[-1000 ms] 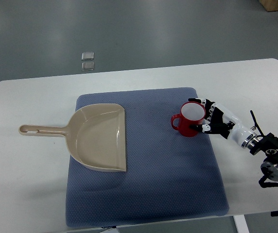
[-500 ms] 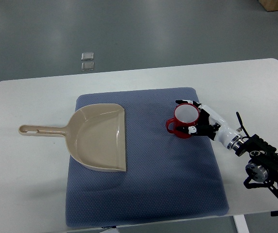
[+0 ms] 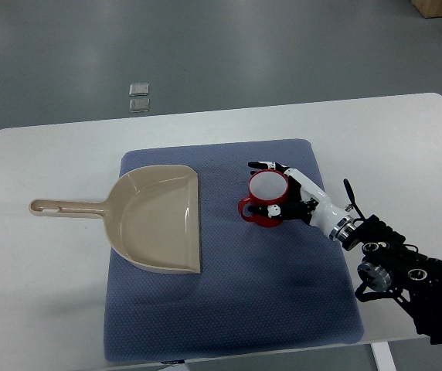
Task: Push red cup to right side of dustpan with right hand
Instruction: 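Push the red mug with the right hand toward the dustpan, then keep pushing the red mug until it touches the dustpan's edge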
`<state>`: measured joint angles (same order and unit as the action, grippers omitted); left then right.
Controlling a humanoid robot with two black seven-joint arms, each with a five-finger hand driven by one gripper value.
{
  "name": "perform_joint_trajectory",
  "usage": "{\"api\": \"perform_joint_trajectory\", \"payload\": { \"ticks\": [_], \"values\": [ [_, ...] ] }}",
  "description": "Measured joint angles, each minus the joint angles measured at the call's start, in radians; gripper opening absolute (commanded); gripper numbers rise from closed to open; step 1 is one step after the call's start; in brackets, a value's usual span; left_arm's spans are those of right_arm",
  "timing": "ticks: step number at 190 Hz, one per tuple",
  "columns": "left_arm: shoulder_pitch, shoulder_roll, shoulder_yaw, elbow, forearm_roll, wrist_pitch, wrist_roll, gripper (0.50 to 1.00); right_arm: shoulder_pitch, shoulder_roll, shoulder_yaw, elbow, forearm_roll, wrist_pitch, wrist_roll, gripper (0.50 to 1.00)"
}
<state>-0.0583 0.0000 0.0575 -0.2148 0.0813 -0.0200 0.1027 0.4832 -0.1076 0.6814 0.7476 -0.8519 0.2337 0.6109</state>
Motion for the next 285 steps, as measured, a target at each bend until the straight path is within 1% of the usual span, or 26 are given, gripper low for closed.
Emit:
{"api": "perform_joint_trajectory", "payload": {
  "ticks": [39,108,256,285],
  "values": [
    [0.000,0.000,-0.002,0.000,0.000,0.000,0.000,1.000,0.005,0.050,-0.005,0.001,0.000,-0.017,0.000,0.932],
    [0.000,0.000,-0.001,0.000,0.000,0.000,0.000,1.000,0.006,0.104,-0.006,0.015,0.001,-0.040,0.000,0.932],
    [0.000,0.000,-0.001,0.002,0.000,0.001,0.000,1.000,-0.033,0.108,-0.024,0.021,0.001,-0.044,0.000,0.932],
    [0.000,0.000,-0.001,0.002,0.000,0.001,0.000,1.000,-0.033,0.108,-0.024,0.038,0.001,-0.065,0.000,0.932]
  ]
}}
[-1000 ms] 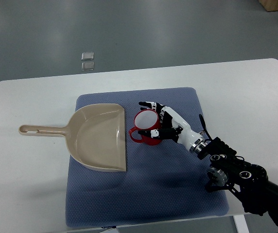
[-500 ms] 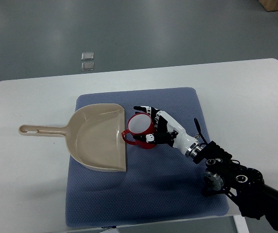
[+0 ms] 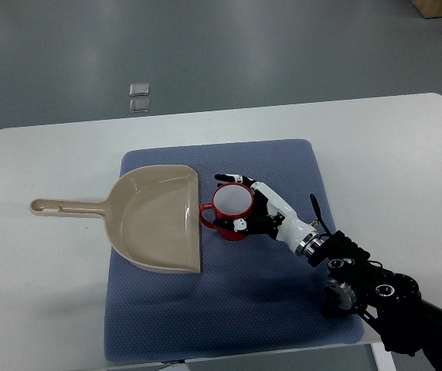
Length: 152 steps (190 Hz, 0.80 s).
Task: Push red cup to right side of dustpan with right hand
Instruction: 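Keep pushing the red mug until it touches the dustpan's edge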
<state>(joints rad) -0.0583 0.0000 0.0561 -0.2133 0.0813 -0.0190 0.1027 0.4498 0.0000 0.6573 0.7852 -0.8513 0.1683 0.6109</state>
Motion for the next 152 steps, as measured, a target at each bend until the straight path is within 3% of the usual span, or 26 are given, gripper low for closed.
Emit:
{"api": "perform_joint_trajectory", "payload": {
  "ticks": [152],
  "values": [
    [0.000,0.000,0.000,0.000,0.000,0.000,0.000,1.000,0.020,0.000,-0.026,0.048,0.030,-0.001,0.000,0.936]
  ]
}}
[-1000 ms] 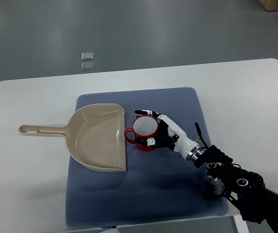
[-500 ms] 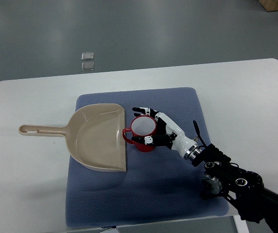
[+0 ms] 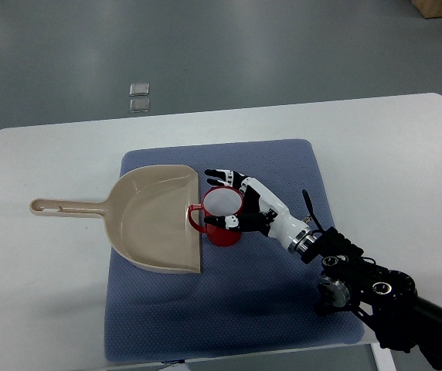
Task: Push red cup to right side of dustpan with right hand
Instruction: 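Keep pushing the red mug until it touches the dustpan's edge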
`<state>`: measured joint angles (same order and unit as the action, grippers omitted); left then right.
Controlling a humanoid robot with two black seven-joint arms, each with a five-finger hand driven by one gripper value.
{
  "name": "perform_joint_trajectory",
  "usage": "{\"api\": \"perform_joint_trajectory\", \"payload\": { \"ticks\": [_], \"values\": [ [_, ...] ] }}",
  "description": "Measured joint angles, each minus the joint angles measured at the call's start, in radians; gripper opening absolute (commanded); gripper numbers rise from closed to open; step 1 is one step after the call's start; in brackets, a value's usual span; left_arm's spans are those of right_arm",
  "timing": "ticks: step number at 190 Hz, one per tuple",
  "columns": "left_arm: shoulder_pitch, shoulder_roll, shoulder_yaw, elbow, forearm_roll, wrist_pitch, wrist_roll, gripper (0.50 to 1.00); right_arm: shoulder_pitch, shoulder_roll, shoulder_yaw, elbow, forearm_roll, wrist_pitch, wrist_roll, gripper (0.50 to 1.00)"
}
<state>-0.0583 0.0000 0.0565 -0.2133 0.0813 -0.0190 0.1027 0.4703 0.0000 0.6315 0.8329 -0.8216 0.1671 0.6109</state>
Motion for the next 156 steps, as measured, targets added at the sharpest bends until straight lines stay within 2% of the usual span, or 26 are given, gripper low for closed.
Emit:
{"api": "perform_joint_trajectory", "payload": {
  "ticks": [65,91,104,122,132,141,156],
  "values": [
    [-0.001,0.000,0.000,0.000,0.000,0.001,0.000,1.000,0.009,-0.027,0.009,0.055,0.079,0.000,0.000,0.936],
    [-0.001,0.000,0.001,0.000,0.000,0.001,0.000,1.000,0.031,-0.036,0.162,0.043,0.167,-0.011,-0.010,0.936],
    [-0.001,0.000,0.001,0.000,0.000,0.001,0.000,1.000,0.052,-0.040,0.273,0.027,0.255,-0.019,-0.089,0.936],
    [-0.001,0.000,0.001,0.000,0.000,0.001,0.000,1.000,0.103,-0.081,0.378,0.002,0.439,-0.023,-0.315,0.936],
    [-0.001,0.000,0.002,0.000,0.000,0.001,0.000,1.000,0.122,-0.121,0.389,-0.011,0.527,-0.019,-0.413,0.936],
    [-0.001,0.000,0.003,0.000,0.000,0.001,0.000,1.000,0.132,-0.155,0.389,-0.020,0.590,-0.006,-0.458,0.936],
    [-0.001,0.000,0.004,-0.003,0.000,0.000,0.000,1.000,0.134,-0.182,0.387,-0.026,0.633,0.044,-0.468,0.936]
  ]
}}
